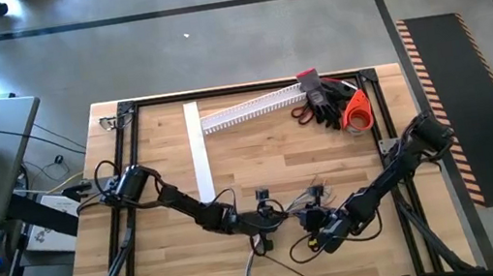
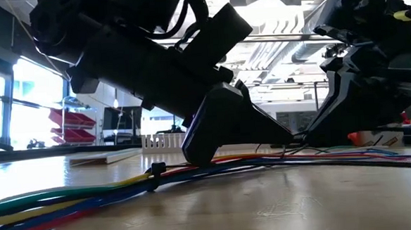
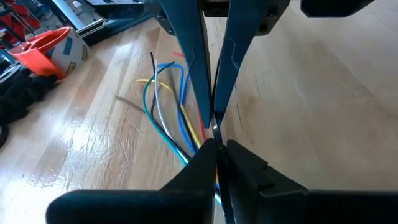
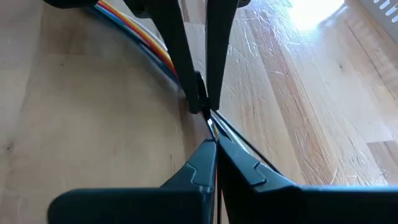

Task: Ziptie cables
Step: Wrap the cable wires with the black zip tie

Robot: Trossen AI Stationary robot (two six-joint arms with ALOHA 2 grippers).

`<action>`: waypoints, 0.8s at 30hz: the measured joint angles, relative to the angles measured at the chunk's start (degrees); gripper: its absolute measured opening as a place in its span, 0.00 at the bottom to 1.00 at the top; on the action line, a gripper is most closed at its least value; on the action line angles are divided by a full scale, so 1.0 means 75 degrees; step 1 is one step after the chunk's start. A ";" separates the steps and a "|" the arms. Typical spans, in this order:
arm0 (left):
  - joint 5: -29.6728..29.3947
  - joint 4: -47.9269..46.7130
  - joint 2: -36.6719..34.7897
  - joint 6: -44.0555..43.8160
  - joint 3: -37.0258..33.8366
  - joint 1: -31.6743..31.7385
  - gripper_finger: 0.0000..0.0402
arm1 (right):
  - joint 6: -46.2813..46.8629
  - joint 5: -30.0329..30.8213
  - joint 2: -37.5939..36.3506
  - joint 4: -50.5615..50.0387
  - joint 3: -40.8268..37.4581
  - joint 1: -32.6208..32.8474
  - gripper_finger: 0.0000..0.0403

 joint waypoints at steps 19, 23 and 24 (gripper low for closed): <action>-0.0857 -0.0547 -0.0017 0.0325 0.0009 -0.0243 0.00 | 0.3527 0.0243 0.0000 -0.1768 0.0000 0.1742 0.00; -0.0523 -0.0495 -0.0016 0.0329 0.0000 -0.0207 0.00 | 0.4451 -0.0455 -0.0292 -0.3534 0.0308 0.1735 0.00; -0.0419 -0.0472 -0.0015 0.0329 0.0000 -0.0189 0.00 | 0.4587 -0.0741 -0.0378 -0.4131 0.0475 0.1645 0.00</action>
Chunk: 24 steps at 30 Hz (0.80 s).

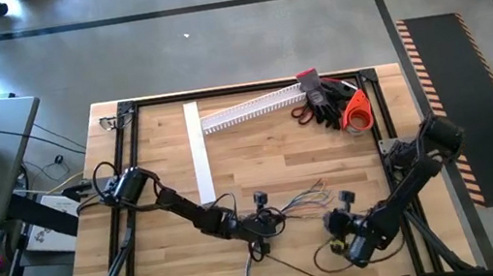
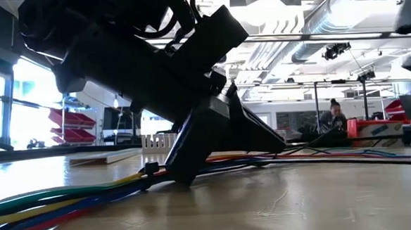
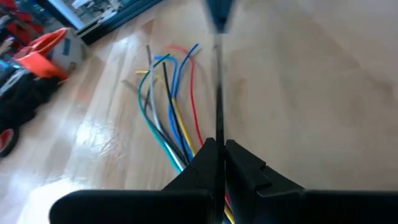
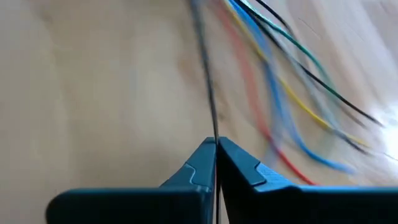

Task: Ziptie cables
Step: Wrap the cable wires with the black zip tie

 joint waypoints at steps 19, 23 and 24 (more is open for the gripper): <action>0.0494 0.0042 0.0012 -0.0268 -0.0006 0.0093 0.00 | -0.4329 0.0575 -0.0061 0.2611 0.0477 -0.0880 0.48; 0.0511 0.0060 0.0015 -0.0271 -0.0006 0.0090 0.00 | -0.4612 0.0556 0.0238 0.3563 0.0002 -0.1170 0.39; 0.0508 0.0073 0.0015 -0.0269 -0.0006 0.0090 0.00 | -0.4650 0.0578 0.0310 0.3634 -0.0024 -0.1219 0.36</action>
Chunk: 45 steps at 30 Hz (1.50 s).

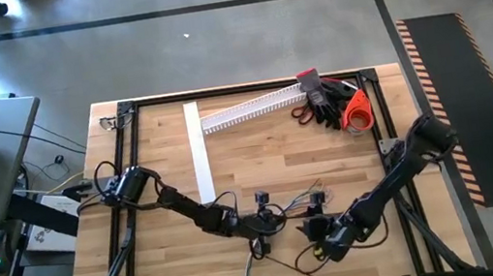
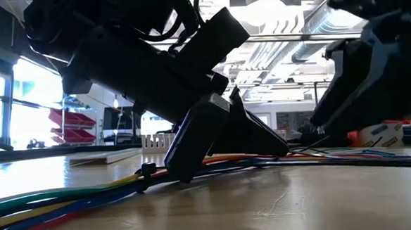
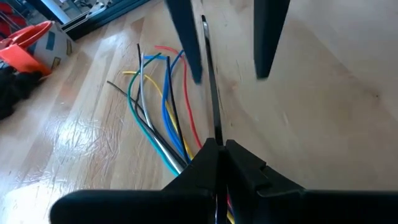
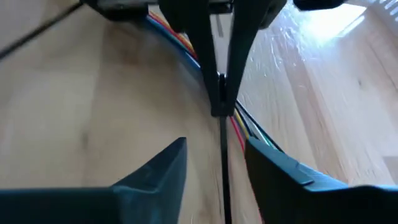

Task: Ziptie cables
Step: Wrap the cable wires with the black zip tie

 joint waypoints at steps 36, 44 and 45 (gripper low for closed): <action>0.0327 -0.0060 -0.0175 -0.0034 0.0000 0.0111 0.02 | -0.0259 0.0184 0.0754 0.0644 -0.0004 -0.0429 0.02; 0.0644 -0.0185 -0.0175 0.0123 0.0003 0.0145 0.28 | -0.0223 0.0194 0.0754 0.0650 -0.0003 -0.0431 0.00; 0.0789 -0.0199 -0.0175 -0.0015 0.0003 0.0174 0.31 | -0.0274 0.0194 0.0754 0.0648 -0.0003 -0.0429 0.00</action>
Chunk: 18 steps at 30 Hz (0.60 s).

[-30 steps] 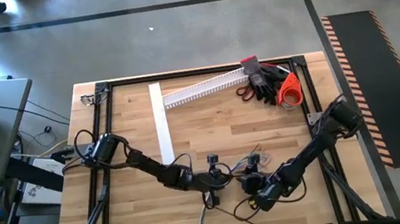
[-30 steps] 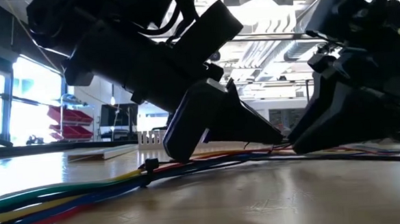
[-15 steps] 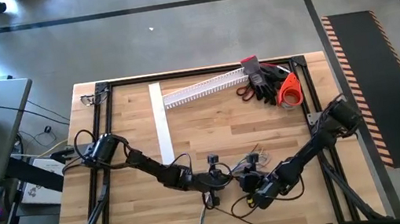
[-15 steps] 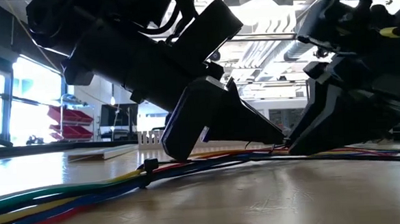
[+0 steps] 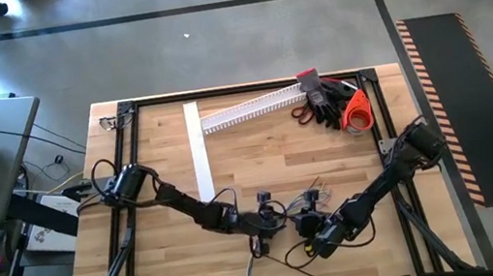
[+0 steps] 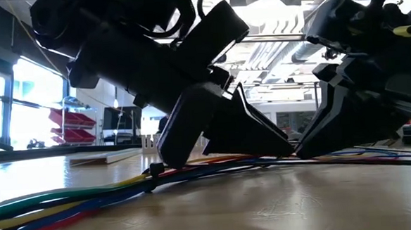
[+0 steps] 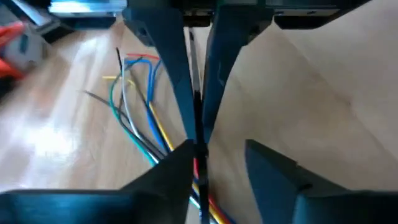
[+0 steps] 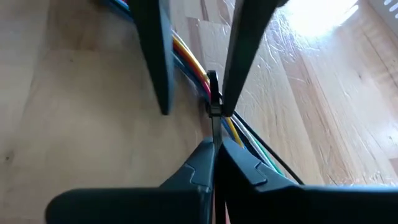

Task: Ziptie cables
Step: Wrap the cable wires with the black zip tie

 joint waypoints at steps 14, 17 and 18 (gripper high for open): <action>0.0383 0.0068 0.0000 -0.0852 0.0000 0.0286 0.15 | -0.0081 0.0073 -0.0003 0.0025 0.0000 -0.0003 0.00; 0.0383 0.0142 0.0000 -0.0743 0.0000 0.0277 0.07 | -0.0081 0.0073 -0.0003 0.0028 0.0000 0.0000 0.00; 0.0375 0.0144 0.0000 -0.0663 0.0000 0.0263 0.04 | -0.0080 0.0069 -0.0003 0.0028 0.0000 0.0000 0.00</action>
